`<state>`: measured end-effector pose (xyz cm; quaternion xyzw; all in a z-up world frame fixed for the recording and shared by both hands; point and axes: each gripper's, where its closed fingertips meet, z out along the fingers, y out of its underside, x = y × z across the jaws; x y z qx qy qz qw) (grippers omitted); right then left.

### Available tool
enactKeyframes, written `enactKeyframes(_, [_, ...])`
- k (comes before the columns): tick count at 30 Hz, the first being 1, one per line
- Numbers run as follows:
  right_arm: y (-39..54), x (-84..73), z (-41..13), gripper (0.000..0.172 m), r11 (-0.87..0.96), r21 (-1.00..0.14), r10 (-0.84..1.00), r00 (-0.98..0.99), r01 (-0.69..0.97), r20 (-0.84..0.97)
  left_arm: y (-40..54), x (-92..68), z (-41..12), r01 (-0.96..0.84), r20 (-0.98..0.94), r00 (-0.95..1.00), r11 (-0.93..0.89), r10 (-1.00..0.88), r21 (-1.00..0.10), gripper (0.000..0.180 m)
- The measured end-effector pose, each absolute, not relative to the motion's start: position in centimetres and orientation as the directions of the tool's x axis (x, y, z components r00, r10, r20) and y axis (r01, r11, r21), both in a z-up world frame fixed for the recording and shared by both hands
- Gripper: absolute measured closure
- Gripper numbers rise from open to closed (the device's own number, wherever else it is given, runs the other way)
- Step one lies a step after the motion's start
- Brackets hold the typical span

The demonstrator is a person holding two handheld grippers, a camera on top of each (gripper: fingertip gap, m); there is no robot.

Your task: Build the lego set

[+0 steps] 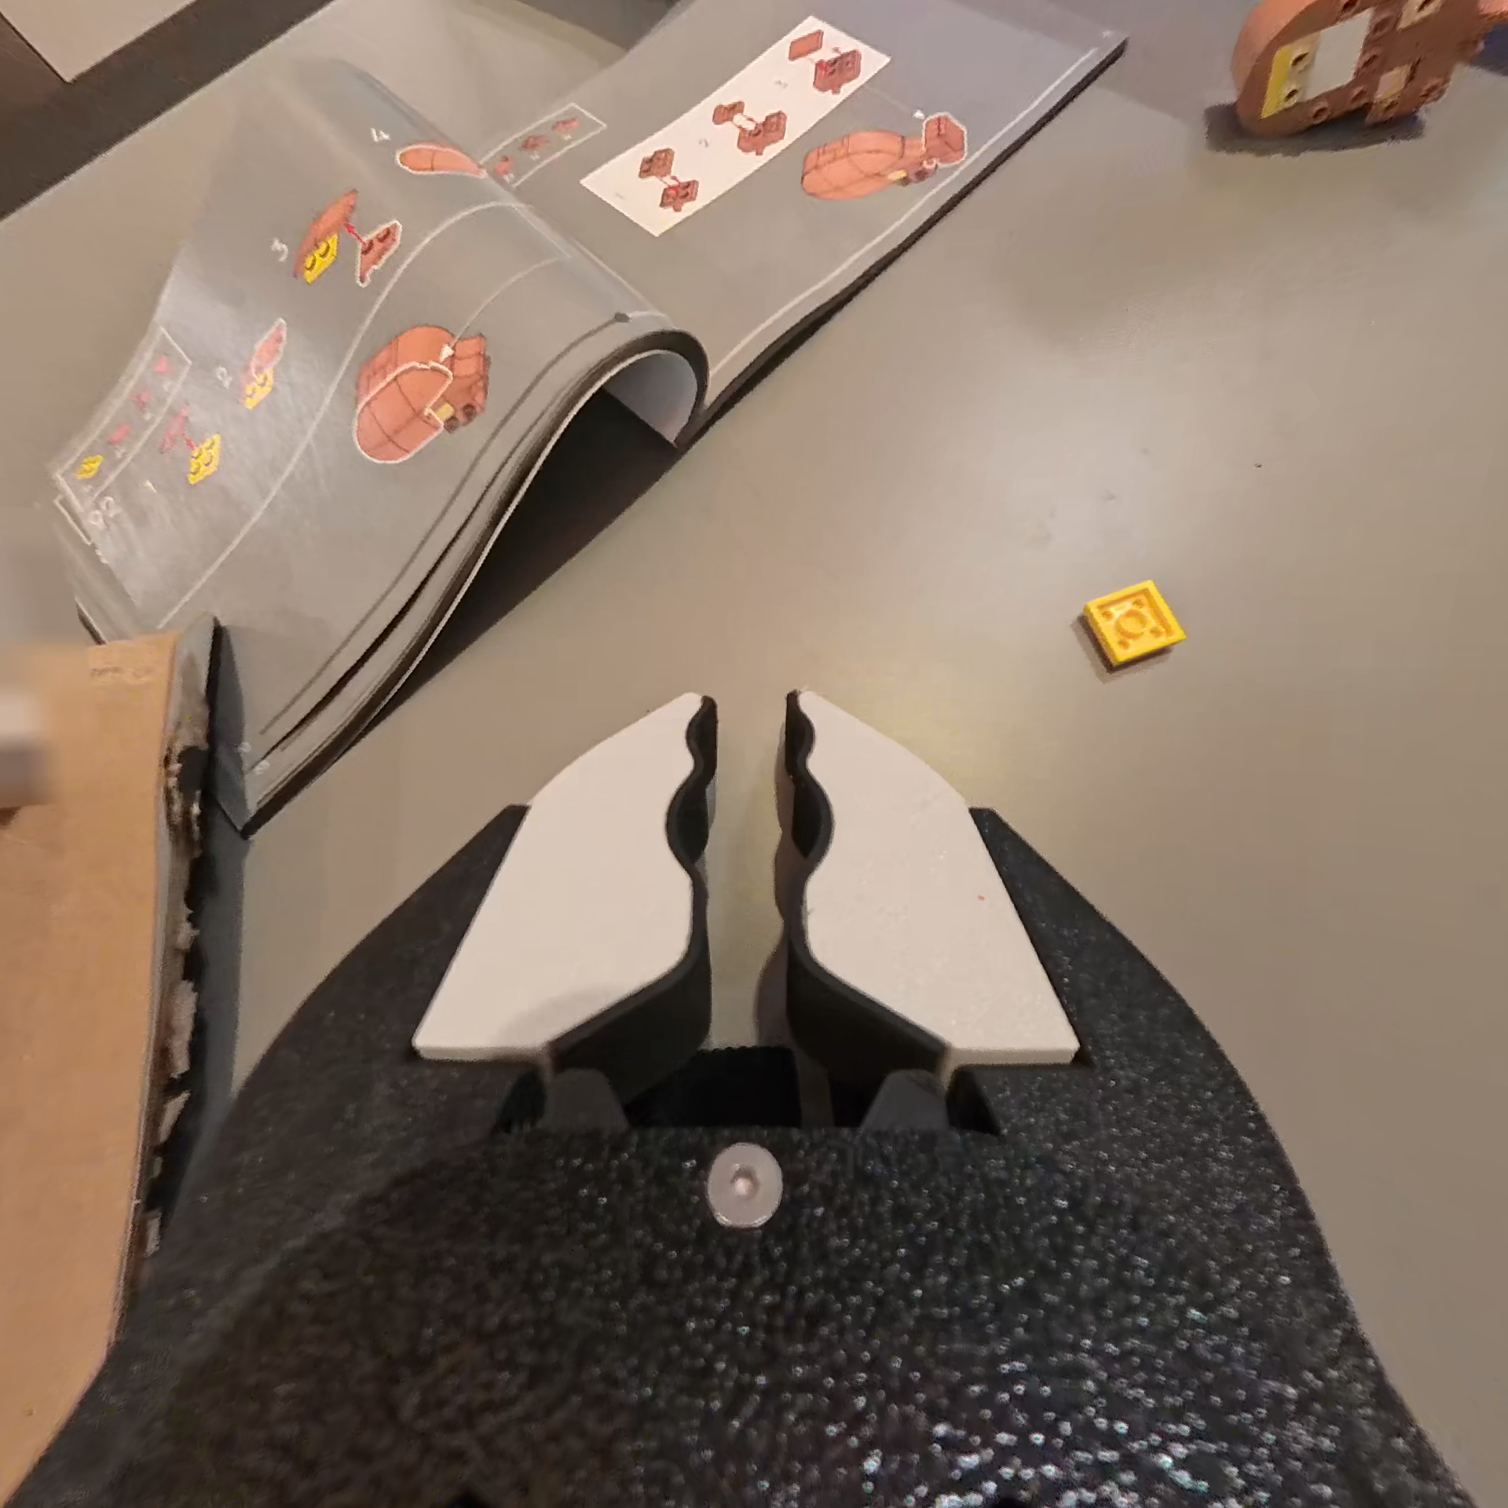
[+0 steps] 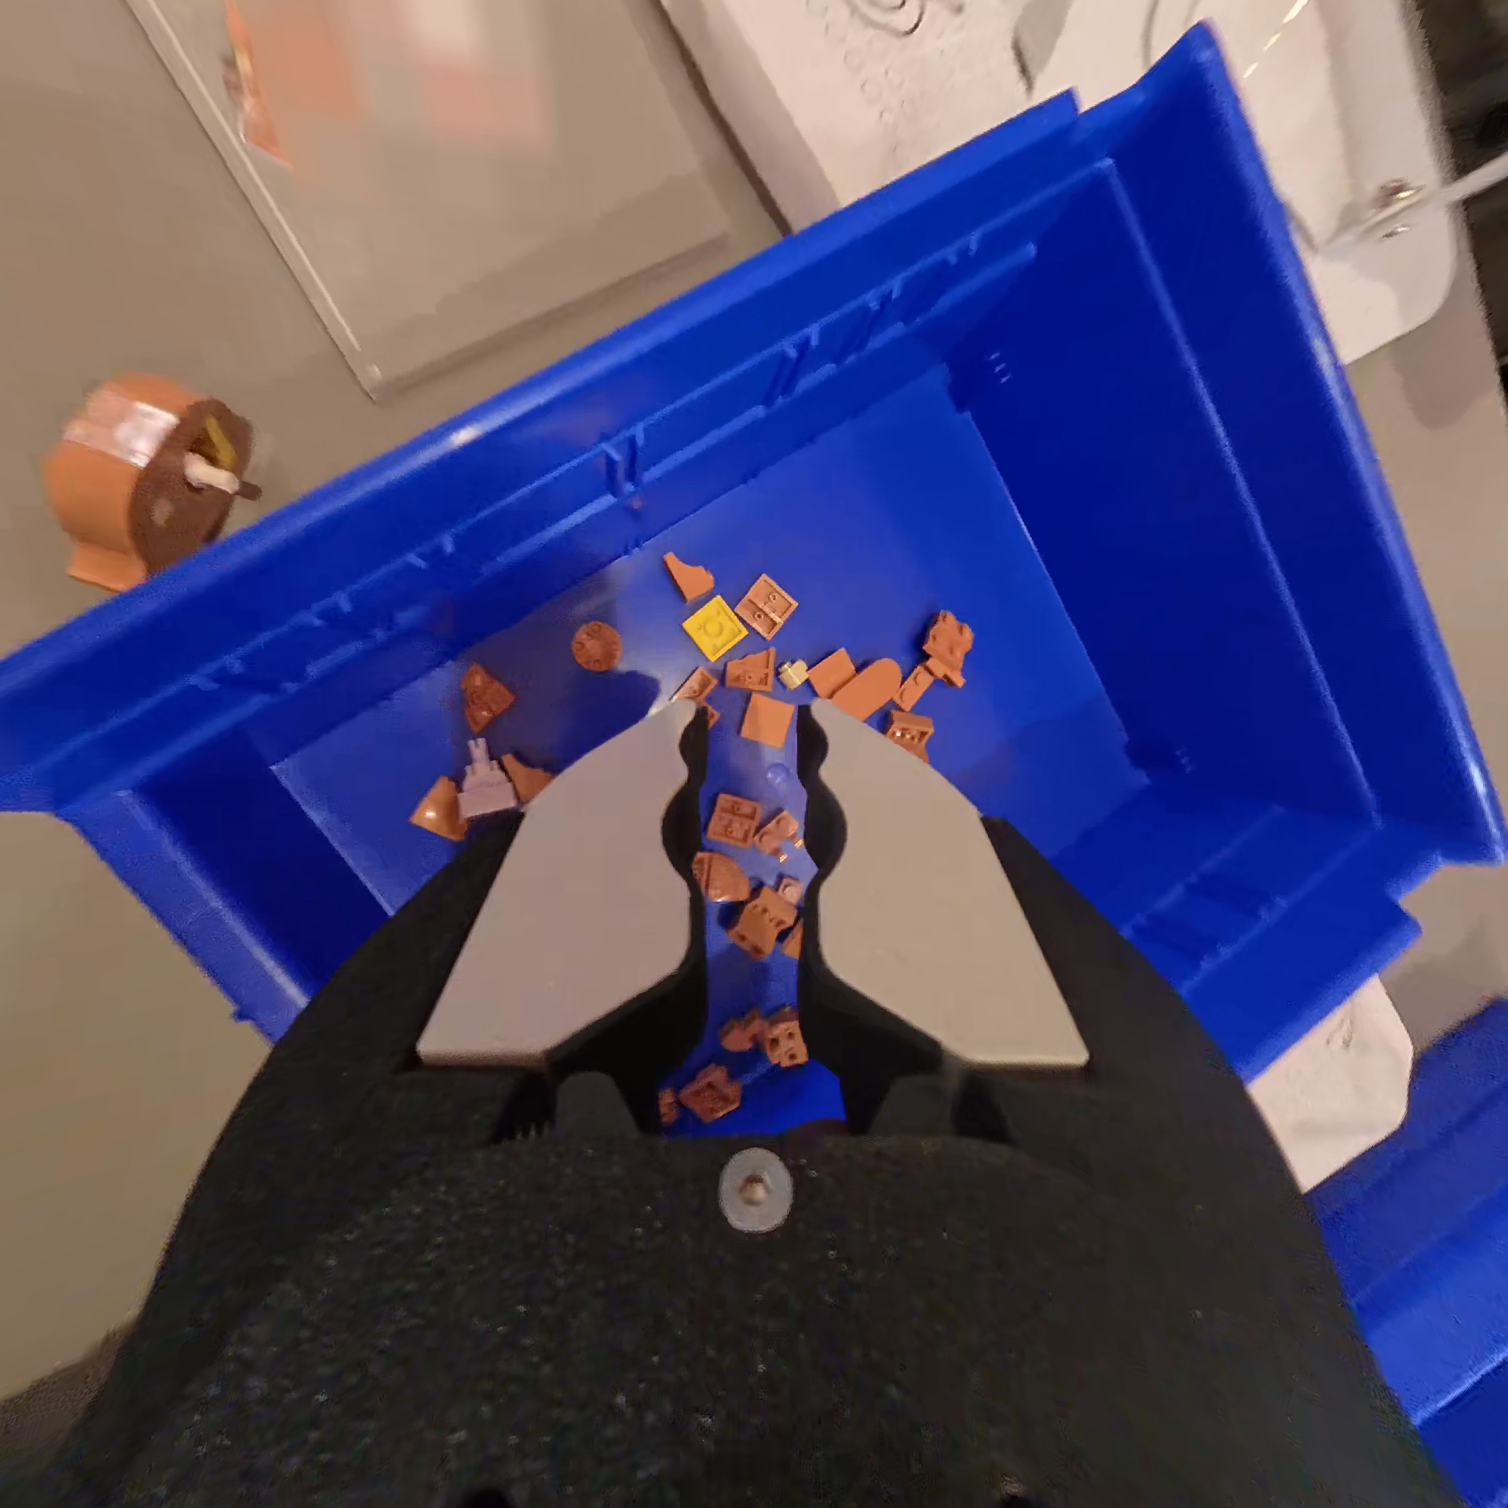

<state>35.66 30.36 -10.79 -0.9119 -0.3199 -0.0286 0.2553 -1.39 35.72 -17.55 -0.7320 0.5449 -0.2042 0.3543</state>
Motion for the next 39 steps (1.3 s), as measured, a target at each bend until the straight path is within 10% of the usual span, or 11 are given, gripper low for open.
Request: enactKeyframes(39, [27.3, 38.8, -6.8, 0.150, -0.698, -0.496, 0.433, 0.856, 0.516, 0.281, 34.3, 10.1, -13.2, -0.415, -0.216, 0.012, 0.192, -0.976, -0.889, 0.162])
